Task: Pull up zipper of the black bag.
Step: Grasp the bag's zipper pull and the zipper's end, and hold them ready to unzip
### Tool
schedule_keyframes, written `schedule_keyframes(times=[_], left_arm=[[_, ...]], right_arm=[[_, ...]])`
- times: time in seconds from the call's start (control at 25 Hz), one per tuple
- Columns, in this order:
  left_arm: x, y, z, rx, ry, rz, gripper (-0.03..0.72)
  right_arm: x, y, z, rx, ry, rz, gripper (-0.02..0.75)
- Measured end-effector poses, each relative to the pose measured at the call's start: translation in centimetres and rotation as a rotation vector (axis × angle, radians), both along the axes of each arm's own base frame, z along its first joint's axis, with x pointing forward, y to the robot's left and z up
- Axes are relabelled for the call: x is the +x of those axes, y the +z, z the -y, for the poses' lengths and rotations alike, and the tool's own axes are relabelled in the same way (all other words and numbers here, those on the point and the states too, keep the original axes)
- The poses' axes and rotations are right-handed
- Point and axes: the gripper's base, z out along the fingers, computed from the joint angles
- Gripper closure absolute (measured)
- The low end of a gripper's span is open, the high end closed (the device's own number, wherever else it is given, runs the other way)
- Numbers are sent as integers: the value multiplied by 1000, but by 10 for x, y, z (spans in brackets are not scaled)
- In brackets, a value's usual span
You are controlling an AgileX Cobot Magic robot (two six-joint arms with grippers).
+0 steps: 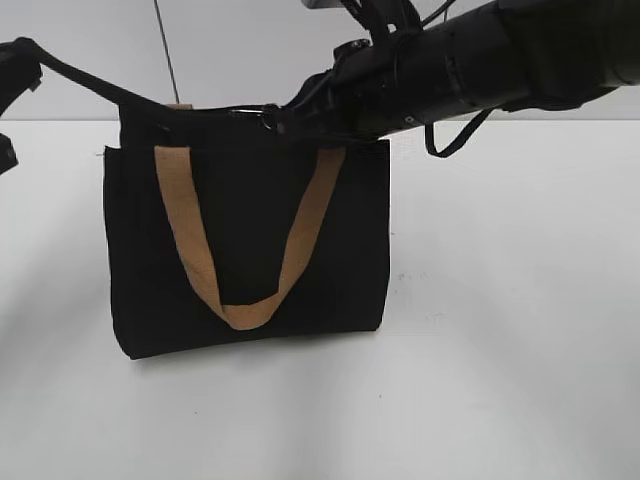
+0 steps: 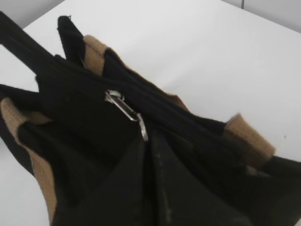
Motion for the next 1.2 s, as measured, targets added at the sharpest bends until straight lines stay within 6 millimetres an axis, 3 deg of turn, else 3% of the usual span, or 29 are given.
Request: schedule_keyframes(times=[0.28,0.72,1.2], left_arm=[[0,-2,0,22,1,-17,680],[0,-2,0,25,-3,-15,680],[0,-2,0,26,-2,-15,680]], right_arm=[[0,15,15,25,-11,14,738],[11,12,51,29,-56,-73,738],[15,11,63,14,-99,-97,738]])
